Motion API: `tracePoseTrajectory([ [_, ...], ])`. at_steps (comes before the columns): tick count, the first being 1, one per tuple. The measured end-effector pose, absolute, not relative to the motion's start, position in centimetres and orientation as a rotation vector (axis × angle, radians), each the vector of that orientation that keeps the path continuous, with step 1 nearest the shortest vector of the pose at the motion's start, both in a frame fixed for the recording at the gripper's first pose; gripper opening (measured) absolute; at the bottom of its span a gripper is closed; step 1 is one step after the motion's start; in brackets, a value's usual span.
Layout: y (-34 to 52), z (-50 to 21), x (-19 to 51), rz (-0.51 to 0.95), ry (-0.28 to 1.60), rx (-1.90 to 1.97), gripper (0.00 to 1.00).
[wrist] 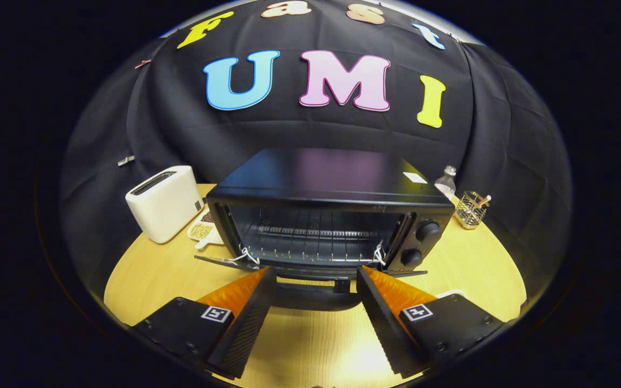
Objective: Open the toaster oven, put the food inside, and close the toaster oven door.
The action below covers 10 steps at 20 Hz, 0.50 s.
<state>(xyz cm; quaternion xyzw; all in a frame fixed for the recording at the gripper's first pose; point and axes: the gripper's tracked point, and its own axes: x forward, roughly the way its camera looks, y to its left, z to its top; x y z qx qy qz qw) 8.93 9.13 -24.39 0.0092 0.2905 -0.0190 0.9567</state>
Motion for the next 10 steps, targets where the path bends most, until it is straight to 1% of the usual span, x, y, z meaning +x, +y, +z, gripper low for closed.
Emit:
tracePoseTrajectory([
  [4,9.7,-27.3,5.9,-0.006,0.669,0.003,0.99],
  [8,9.2,-32.2,3.2,0.005,0.812,0.067,1.0],
  [10,8.6,-32.6,2.5,0.001,0.831,0.09,0.99],
])
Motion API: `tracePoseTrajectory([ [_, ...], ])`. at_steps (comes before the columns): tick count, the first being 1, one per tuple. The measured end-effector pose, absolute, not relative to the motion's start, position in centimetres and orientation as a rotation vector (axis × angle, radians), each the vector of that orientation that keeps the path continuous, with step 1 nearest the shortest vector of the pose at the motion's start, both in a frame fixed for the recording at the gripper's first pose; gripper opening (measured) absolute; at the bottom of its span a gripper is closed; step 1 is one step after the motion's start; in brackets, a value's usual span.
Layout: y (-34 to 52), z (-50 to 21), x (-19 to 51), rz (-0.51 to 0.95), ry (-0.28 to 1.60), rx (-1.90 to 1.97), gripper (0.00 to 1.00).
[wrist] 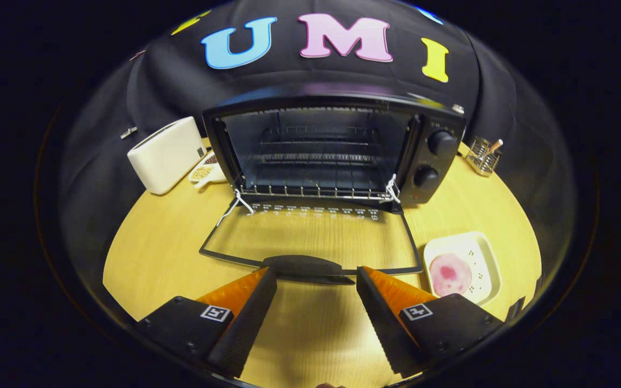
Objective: Open the toaster oven, put the food inside, and close the toaster oven door.
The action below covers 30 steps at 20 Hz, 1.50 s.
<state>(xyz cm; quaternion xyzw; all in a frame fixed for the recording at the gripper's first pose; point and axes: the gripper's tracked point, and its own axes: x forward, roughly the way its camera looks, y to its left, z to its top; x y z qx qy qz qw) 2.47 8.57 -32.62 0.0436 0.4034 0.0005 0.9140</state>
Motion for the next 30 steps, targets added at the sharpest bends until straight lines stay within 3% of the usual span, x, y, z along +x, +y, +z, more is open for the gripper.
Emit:
tracePoseTrajectory([
  [12,2.2,-21.2,1.2,0.194,0.658,0.16,1.0],
  [16,-2.8,-19.3,0.9,0.183,0.665,0.243,1.0],
  [21,-8.5,-20.2,0.6,0.175,0.718,0.336,0.99],
  [30,-15.6,-28.7,-2.8,0.156,0.915,0.434,0.99],
])
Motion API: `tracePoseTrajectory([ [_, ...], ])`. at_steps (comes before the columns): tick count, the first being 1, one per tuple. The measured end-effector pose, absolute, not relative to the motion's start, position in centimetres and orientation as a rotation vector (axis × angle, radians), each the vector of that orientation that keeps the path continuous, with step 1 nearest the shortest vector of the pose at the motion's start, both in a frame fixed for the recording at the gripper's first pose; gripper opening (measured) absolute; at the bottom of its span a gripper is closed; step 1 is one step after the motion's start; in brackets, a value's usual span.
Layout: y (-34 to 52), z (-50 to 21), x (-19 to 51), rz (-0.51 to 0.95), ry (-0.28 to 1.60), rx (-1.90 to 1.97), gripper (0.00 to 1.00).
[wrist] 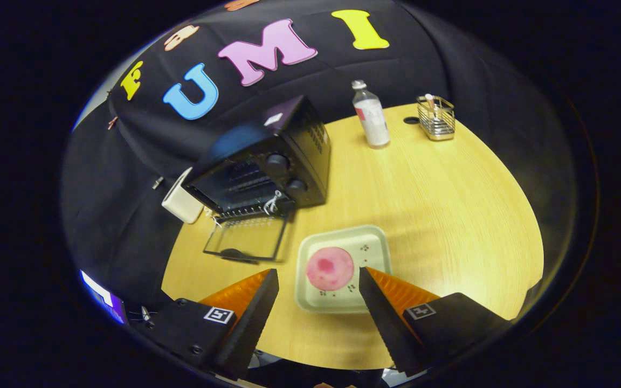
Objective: Open the toaster oven, put the food inside, and close the toaster oven door.
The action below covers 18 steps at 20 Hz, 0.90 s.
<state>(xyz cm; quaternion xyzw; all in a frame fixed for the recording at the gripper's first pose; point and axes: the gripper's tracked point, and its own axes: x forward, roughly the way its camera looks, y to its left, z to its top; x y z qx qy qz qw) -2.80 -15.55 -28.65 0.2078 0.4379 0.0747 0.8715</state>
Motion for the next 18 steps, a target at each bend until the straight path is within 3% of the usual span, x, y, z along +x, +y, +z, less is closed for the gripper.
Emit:
tracePoseTrajectory([
  [9,-18.8,-36.1,-1.2,0.07,0.995,0.398,1.0],
  [15,-17.1,-37.0,-1.4,0.11,1.013,0.413,0.97],
  [16,-16.9,-37.2,-1.6,0.11,1.021,0.408,0.96],
  [17,-17.0,-37.6,-1.8,0.108,1.036,0.401,0.87],
  [18,-16.7,-37.6,-2.0,0.107,1.039,0.413,0.72],
])
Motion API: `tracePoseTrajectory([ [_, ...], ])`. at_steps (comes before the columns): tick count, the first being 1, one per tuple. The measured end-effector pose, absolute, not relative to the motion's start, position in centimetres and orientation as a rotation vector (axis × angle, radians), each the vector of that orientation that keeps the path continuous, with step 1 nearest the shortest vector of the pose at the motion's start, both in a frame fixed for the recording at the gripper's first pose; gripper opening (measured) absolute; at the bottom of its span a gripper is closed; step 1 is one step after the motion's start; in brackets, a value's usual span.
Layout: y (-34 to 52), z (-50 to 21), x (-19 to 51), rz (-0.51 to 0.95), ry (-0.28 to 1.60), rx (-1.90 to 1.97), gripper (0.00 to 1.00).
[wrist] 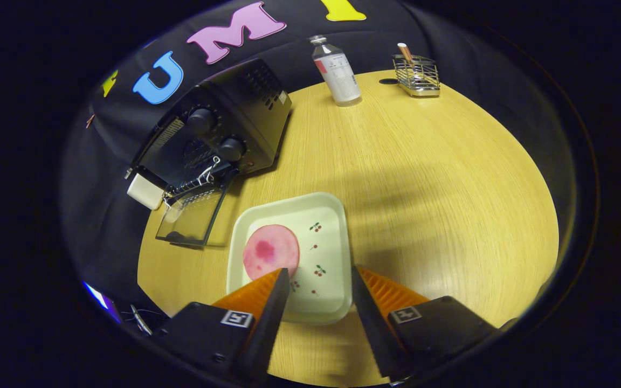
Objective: Open the toaster oven, put the food inside, and close the toaster oven door.
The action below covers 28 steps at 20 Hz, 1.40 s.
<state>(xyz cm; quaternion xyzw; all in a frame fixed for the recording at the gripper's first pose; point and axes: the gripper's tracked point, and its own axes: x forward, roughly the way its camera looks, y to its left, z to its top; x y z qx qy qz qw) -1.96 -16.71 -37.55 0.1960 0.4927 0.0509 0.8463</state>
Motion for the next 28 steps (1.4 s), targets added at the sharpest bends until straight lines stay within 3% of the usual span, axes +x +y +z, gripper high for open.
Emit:
tracePoseTrajectory([
  [1,-16.6,-37.7,-1.8,0.096,1.045,0.428,0.58],
  [2,-17.0,-37.9,-1.8,0.074,1.046,0.424,0.55],
  [5,-18.1,-38.4,-2.1,0.008,1.053,0.41,0.27],
  [7,-18.1,-38.6,-1.9,-0.003,1.063,0.393,0.15],
  [16,-17.6,-38.5,-1.8,0.01,1.11,0.172,0.14],
  [20,-17.1,-38.6,-1.8,0.002,1.12,0.368,0.07],
  [28,-18.0,-37.7,-2.2,-0.116,1.061,0.812,0.06],
])
